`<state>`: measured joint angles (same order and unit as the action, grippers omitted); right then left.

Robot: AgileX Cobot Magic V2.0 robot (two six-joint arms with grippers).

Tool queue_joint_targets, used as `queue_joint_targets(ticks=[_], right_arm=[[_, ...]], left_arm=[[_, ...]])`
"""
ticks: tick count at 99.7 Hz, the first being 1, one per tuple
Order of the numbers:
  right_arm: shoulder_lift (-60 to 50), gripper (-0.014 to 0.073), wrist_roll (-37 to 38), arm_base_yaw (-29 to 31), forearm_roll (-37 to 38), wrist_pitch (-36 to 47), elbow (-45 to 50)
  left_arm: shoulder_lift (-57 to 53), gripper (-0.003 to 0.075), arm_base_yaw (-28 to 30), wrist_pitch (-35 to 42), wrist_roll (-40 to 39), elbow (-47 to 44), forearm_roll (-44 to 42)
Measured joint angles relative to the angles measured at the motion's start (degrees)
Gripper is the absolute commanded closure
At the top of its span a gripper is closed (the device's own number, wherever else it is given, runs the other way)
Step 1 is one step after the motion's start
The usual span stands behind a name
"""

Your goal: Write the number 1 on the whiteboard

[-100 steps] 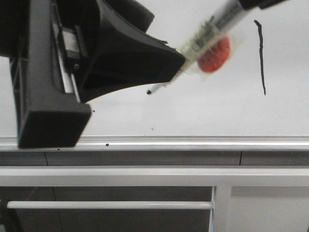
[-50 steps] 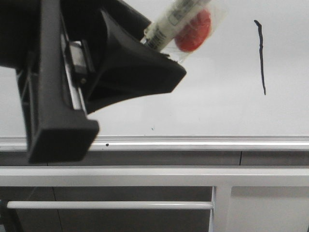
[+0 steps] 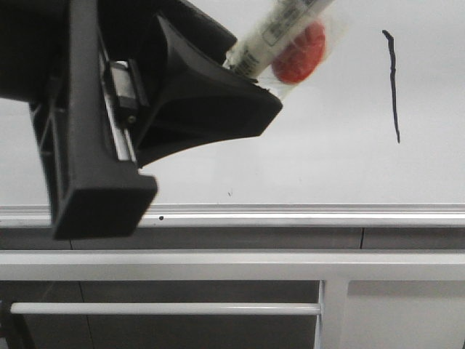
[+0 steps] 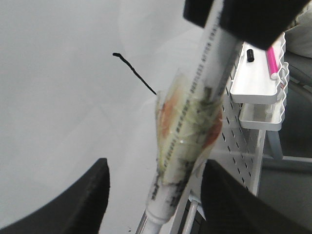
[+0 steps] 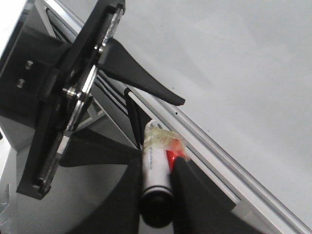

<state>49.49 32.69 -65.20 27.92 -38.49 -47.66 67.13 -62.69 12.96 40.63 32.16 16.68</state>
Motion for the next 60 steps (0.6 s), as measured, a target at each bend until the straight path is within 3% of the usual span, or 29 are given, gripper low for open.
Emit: queue_joint_targets(ticks=[11, 17, 23, 53, 60], right_arm=[[0.0, 0.0639, 0.0, 0.0, 0.2, 0.0, 0.0], [0.0, 0.0638, 0.0, 0.0, 0.2, 0.0, 0.0], [0.0, 0.0638, 0.0, 0.0, 0.3, 0.0, 0.0], [0.0, 0.0631, 0.0, 0.0, 1.2, 0.4, -0.2], [0.0, 0.0572, 0.0, 0.0, 2.1, 0.7, -0.2]], left_arm=[[0.0, 0.0433, 0.0, 0.0, 0.0, 0.0, 0.0], [0.0, 0.0561, 0.0, 0.0, 0.0, 0.0, 0.0], [0.0, 0.0736, 0.0, 0.0, 0.0, 0.0, 0.0], [0.1, 0.0741, -0.3, -1.1, 0.8, 0.0, -1.4], [0.1, 0.0741, -0.3, -0.7, 0.9, 0.0, 0.2]])
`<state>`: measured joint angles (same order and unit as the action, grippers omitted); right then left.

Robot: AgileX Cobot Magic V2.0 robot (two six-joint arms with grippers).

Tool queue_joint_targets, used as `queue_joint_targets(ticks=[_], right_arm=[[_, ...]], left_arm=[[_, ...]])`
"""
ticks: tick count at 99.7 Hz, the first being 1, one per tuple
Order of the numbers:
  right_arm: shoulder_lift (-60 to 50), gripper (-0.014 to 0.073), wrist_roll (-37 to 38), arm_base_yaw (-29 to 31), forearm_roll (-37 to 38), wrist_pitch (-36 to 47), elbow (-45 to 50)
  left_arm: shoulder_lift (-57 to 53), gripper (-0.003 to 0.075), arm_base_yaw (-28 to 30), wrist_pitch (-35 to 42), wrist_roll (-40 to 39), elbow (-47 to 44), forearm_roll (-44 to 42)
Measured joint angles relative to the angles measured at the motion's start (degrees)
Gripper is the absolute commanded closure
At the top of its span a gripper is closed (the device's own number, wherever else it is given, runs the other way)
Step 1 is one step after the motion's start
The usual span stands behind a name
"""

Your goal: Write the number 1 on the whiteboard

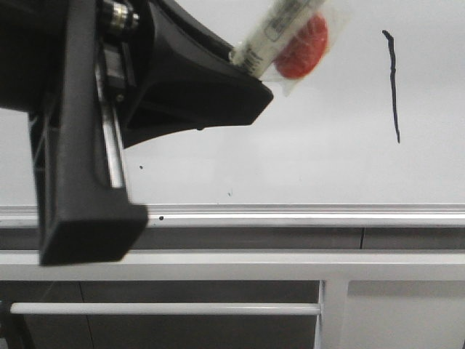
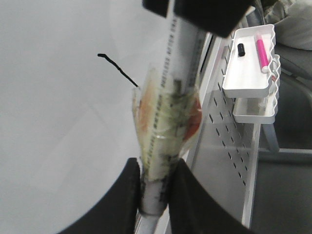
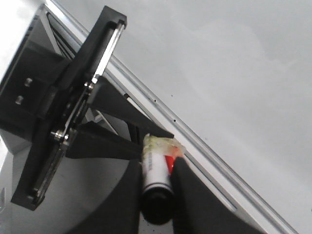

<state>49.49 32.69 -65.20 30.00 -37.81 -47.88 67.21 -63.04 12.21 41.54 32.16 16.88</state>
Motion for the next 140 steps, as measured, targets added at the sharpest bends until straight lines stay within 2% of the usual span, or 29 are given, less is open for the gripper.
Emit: queue_joint_targets(ticks=[16, 24, 31, 36, 50, 64, 74, 77, 78, 85, 102, 110, 127, 140], right_arm=[[-0.6, 0.0254, 0.0, 0.0, 3.1, 0.6, -1.0], [-1.8, 0.0186, 0.0, 0.0, 4.4, -1.3, -2.3], [-2.8, 0.0214, 0.0, 0.0, 6.3, -4.4, -3.6], [-3.6, 0.0288, 0.0, 0.0, 7.7, -7.3, -4.3], [-7.0, 0.0661, 0.0, 0.0, 9.8, -14.2, -4.6], [-11.7, 0.0657, 0.0, 0.0, 10.2, -18.4, -4.6], [-15.6, 0.0657, 0.0, 0.0, 11.1, -19.2, -4.2], [-17.0, 0.0657, 0.0, 0.0, 11.5, -19.3, -3.9], [-21.1, 0.0657, 0.0, 0.0, 14.1, -19.5, -1.5], [-23.8, 0.0657, 0.3, 0.0, 16.1, -19.6, 1.0], [-29.4, 0.0657, 4.6, 0.0, 21.7, -18.9, 7.8], [-31.8, 0.0657, 7.3, 0.0, 25.2, -16.7, 11.4], [-35.1, 0.0657, 13.5, 0.0, 31.4, -13.2, 18.5], [-35.6, 0.0657, 15.7, 0.0, 32.2, -12.9, 21.5]], left_arm=[[0.0, 0.0741, -0.2, 3.1, -0.2, 0.0, 9.2], [0.0, 0.0741, -0.1, 5.8, -0.8, 0.0, 13.9], [0.0, 0.0741, -0.1, 7.0, -0.9, 0.0, 17.5], [0.0, 0.0741, -0.1, 7.9, -1.0, -0.1, 19.5], [0.0, 0.0741, -0.1, 10.5, -1.0, -1.3, 24.8], [0.0, 0.0741, -0.3, 11.8, -1.0, -2.6, 29.9], [0.0, 0.0741, -2.7, 16.1, -1.1, -3.9, 32.7], [0.0, 0.0741, -3.8, 18.4, -1.1, -4.4, 33.5], [0.0, 0.0741, -8.6, 26.1, -1.1, -6.2, 37.8], [0.0, 0.0741, -11.9, 31.7, -1.1, -7.7, 42.4], [0.0, 0.0741, -18.9, 40.9, -1.2, -9.6, 50.5], [0.0, 0.0741, -20.3, 43.8, -2.2, -9.8, 53.3], [3.2, 0.0741, -20.7, 46.7, -7.1, -9.9, 54.3], [8.3, 0.0741, -20.7, 49.0, -13.2, -9.9, 52.2]])
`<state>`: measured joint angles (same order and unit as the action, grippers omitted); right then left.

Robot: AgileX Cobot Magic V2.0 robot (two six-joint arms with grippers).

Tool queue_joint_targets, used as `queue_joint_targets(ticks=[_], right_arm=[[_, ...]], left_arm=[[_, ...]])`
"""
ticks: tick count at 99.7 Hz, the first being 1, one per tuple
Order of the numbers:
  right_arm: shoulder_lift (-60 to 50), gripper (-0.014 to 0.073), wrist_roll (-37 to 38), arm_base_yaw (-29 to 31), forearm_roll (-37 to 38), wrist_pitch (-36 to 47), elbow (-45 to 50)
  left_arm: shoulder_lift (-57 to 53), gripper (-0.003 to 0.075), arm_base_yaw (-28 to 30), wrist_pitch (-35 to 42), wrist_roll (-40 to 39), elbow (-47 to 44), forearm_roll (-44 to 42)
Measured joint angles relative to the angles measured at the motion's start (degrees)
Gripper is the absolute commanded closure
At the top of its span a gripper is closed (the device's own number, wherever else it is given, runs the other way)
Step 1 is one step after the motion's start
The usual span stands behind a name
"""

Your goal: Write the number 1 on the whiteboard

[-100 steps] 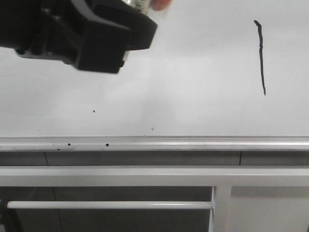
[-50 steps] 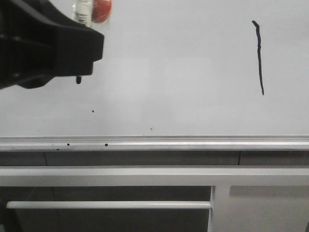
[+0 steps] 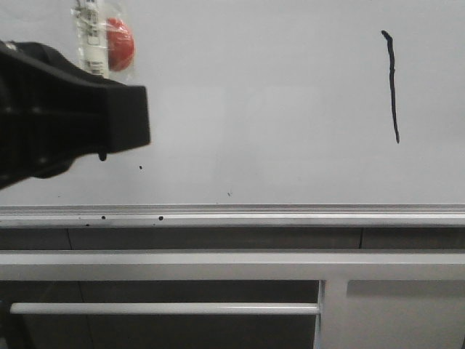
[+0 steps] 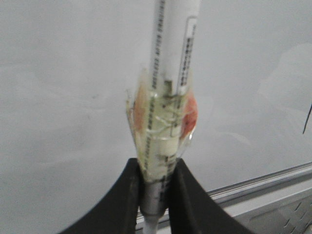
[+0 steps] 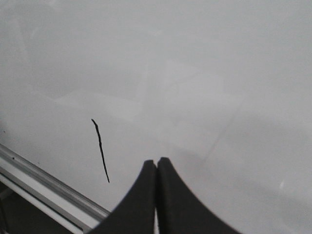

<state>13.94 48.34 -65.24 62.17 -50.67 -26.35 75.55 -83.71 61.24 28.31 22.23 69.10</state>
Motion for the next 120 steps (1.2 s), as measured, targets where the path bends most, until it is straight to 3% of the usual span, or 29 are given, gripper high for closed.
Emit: queue_joint_targets(ticks=[21, 62, 120], right_arm=[[0.0, 0.0657, 0.3, 0.0, 0.5, 0.1, 0.9], [-0.1, 0.0657, 0.4, 0.0, 0.8, 0.1, 1.2], [-0.1, 0.0657, 0.5, 0.0, 0.9, 0.1, 1.2]], left_arm=[[8.1, 0.0741, 0.0, 3.8, -8.9, 0.0, -4.8], [12.7, 0.0741, 0.0, 4.0, -12.0, 0.0, -5.4], [14.2, 0.0741, 6.3, 4.0, -17.7, 0.0, -7.3]])
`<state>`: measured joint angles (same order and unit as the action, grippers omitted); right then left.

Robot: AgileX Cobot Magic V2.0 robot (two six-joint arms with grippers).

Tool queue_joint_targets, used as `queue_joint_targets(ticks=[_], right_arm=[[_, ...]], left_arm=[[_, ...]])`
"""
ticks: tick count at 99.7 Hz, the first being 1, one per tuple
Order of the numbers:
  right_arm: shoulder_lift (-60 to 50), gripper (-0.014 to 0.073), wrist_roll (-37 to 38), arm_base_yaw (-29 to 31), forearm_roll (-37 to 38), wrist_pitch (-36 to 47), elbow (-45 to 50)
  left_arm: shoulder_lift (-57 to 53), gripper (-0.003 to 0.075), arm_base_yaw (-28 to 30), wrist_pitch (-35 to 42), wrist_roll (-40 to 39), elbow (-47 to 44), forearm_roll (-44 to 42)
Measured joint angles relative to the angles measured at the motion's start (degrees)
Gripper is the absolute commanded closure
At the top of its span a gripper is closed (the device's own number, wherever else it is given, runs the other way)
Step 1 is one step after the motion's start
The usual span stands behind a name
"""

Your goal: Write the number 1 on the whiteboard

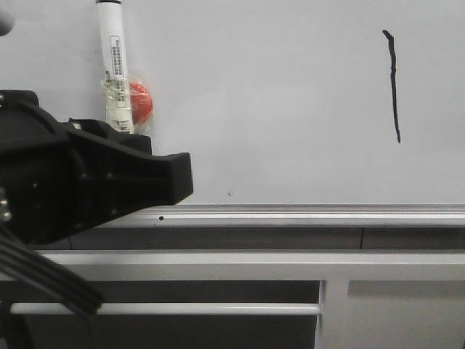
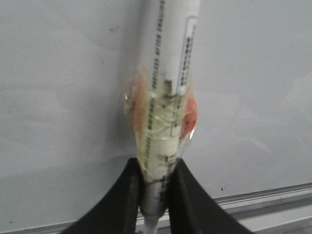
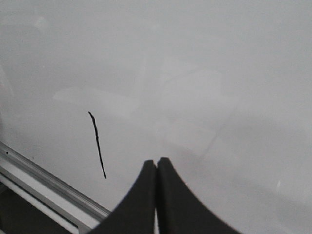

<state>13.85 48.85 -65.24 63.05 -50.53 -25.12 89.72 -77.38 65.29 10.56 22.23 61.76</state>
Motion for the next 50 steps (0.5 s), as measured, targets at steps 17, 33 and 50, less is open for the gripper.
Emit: queue_joint_targets(ticks=[17, 33, 50], right_arm=[[0.0, 0.0657, 0.0, 0.0, 0.2, 0.0, 0.0], [0.0, 0.0657, 0.0, 0.0, 0.4, 0.0, 0.0], [0.0, 0.0657, 0.1, 0.0, 0.5, 0.0, 0.0]], left_arm=[[0.0, 0.0741, 0.0, 0.0, 0.0, 0.0, 0.0], [0.0, 0.0741, 0.0, 0.0, 0.0, 0.0, 0.4], [0.0, 0.0741, 1.3, -0.1, 0.0, 0.1, 0.2]])
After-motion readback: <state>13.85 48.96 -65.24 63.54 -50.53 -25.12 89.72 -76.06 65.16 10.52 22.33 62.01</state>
